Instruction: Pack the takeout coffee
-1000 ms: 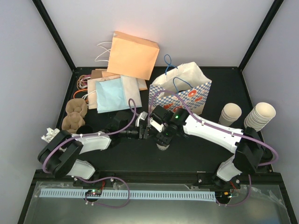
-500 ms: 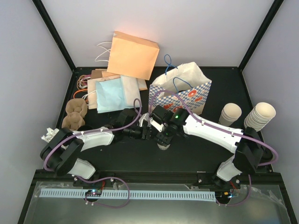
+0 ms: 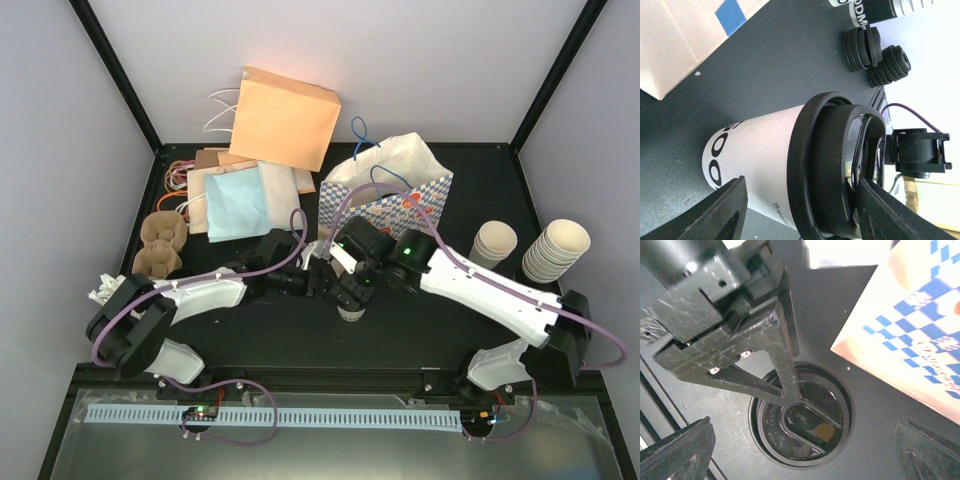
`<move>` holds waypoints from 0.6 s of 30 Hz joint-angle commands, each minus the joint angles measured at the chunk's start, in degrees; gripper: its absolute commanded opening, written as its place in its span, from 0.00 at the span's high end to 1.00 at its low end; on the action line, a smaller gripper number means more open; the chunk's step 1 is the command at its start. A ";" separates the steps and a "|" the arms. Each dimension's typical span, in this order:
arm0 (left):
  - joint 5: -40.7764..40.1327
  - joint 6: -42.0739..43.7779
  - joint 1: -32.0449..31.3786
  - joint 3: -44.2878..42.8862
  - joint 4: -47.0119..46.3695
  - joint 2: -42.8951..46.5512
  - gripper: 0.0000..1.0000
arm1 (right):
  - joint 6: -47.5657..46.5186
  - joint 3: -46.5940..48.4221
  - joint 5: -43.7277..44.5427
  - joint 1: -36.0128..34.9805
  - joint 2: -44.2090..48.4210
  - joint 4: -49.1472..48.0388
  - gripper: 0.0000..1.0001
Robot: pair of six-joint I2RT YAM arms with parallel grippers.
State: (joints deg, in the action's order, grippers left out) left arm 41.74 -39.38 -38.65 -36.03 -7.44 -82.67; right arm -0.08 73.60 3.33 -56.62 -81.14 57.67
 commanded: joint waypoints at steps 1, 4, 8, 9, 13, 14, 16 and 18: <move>-2.97 1.47 -0.56 -1.60 5.20 1.63 0.36 | 3.70 -1.05 -0.39 0.76 5.10 -3.31 0.00; -3.71 2.52 -0.55 -2.62 7.00 3.89 0.31 | 6.58 -4.77 -1.06 2.84 9.87 -6.48 0.00; -6.55 5.29 -0.56 -5.23 12.32 6.71 0.24 | 10.29 -10.87 -5.93 9.05 16.85 -11.04 0.00; -7.30 6.15 -0.57 -5.99 13.74 7.52 0.23 | 11.24 -12.36 -8.51 11.33 18.31 -11.78 0.00; -9.84 10.42 -1.27 -8.50 18.97 11.64 0.16 | 16.79 -18.88 -17.33 19.57 22.69 -15.60 0.00; -11.18 11.71 -2.20 -9.51 20.20 12.36 0.15 | 18.97 -19.97 -17.71 21.36 23.16 -15.58 0.00; -16.06 14.71 -5.40 -13.06 25.55 12.46 0.15 | 21.78 -23.18 -21.25 25.17 23.90 -16.79 0.00; -22.23 17.38 -9.36 -17.32 31.24 11.45 0.15 | 24.18 -26.92 -27.04 28.81 25.35 -19.52 0.00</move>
State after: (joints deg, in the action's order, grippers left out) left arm 30.04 -29.28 -42.17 -45.80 12.16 -71.18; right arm 16.40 52.14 -11.88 -33.36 -57.82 44.07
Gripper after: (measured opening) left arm 0.851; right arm 0.999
